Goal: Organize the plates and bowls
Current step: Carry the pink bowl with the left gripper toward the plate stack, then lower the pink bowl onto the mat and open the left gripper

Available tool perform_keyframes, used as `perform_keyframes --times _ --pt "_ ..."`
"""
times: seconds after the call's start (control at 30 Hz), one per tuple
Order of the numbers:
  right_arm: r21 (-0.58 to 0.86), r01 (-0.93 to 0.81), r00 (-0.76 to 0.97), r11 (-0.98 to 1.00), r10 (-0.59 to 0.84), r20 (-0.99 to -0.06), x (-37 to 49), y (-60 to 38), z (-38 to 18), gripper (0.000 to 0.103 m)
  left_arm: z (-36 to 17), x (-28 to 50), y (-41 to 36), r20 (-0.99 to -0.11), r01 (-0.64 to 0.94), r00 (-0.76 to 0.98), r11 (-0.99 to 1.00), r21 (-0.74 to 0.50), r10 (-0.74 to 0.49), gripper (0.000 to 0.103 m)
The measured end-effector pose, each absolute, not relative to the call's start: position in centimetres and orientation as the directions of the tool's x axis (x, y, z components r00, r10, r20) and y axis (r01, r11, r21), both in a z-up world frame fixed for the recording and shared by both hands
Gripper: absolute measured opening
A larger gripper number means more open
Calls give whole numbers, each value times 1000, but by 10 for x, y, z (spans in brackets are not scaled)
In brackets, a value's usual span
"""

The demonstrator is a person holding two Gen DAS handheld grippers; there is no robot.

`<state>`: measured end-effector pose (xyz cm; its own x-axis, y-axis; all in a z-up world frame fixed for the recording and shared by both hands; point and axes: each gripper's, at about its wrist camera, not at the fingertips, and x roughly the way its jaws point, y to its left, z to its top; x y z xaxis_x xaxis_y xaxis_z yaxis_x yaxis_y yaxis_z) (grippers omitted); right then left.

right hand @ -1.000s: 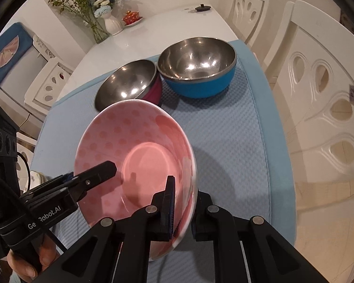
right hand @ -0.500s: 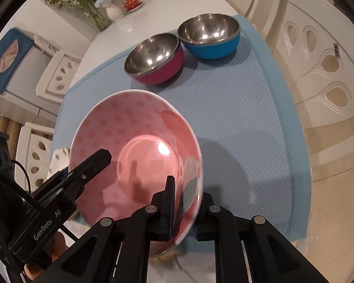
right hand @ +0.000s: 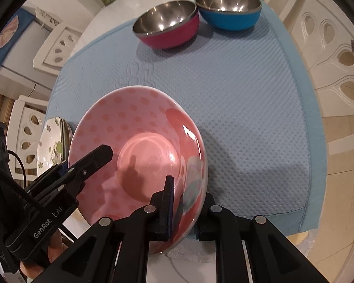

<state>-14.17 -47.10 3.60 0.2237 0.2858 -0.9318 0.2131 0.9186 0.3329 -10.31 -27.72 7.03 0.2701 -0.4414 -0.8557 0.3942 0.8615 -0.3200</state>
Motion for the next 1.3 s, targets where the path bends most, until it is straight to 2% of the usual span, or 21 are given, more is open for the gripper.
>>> perform_keyframes --times 0.9,1.3 --pt "363 238 157 901 333 -930 -147 -469 15 13 55 -105 -274 -872 400 254 866 -299 -418 21" --pt "374 209 175 903 342 -923 -157 -478 33 14 82 -102 -256 -846 378 343 885 -274 -408 21"
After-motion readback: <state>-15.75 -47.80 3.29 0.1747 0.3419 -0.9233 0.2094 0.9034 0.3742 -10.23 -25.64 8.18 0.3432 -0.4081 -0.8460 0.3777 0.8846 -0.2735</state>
